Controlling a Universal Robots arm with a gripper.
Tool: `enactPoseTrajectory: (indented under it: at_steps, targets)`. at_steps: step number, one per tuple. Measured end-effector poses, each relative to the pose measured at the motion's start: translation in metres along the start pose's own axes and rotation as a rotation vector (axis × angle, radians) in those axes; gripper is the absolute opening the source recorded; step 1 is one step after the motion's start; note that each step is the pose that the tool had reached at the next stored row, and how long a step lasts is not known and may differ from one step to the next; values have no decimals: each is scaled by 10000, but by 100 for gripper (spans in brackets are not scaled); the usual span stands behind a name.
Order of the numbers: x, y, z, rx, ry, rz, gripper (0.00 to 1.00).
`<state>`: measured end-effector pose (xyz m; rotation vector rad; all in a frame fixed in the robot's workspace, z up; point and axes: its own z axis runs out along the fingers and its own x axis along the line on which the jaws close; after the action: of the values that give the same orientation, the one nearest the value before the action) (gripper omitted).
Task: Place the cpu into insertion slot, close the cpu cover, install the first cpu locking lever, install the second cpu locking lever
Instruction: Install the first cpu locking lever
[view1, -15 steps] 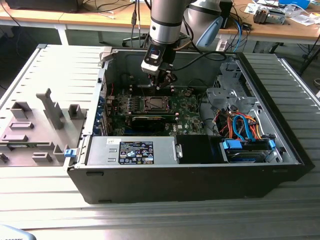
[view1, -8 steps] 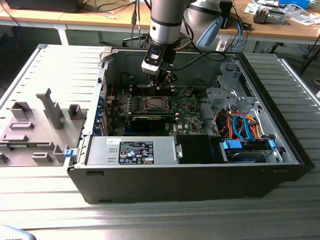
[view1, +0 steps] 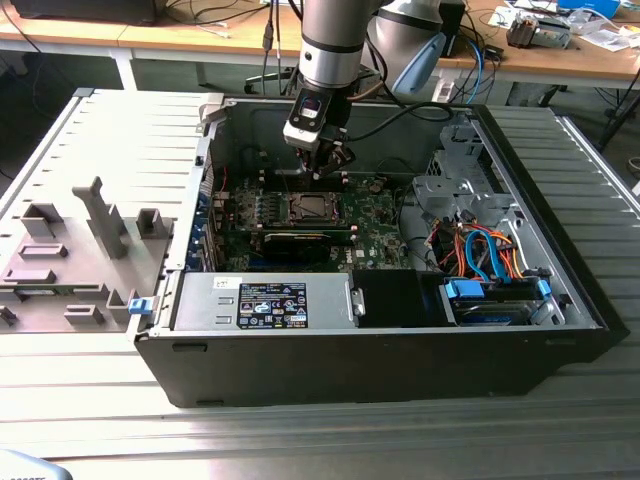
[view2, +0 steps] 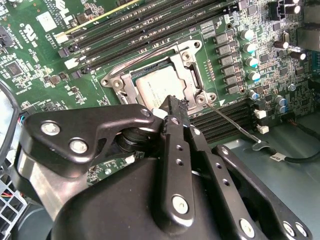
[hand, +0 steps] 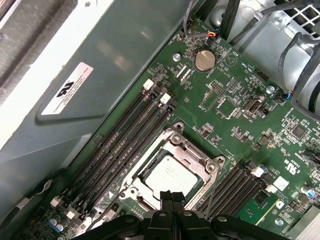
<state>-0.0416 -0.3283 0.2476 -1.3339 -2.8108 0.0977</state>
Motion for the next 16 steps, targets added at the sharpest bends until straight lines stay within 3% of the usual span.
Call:
enactPoseTrajectory:
  at_steps: [16]
  targets:
    - [0,0,0,-1,-22,-327,11]
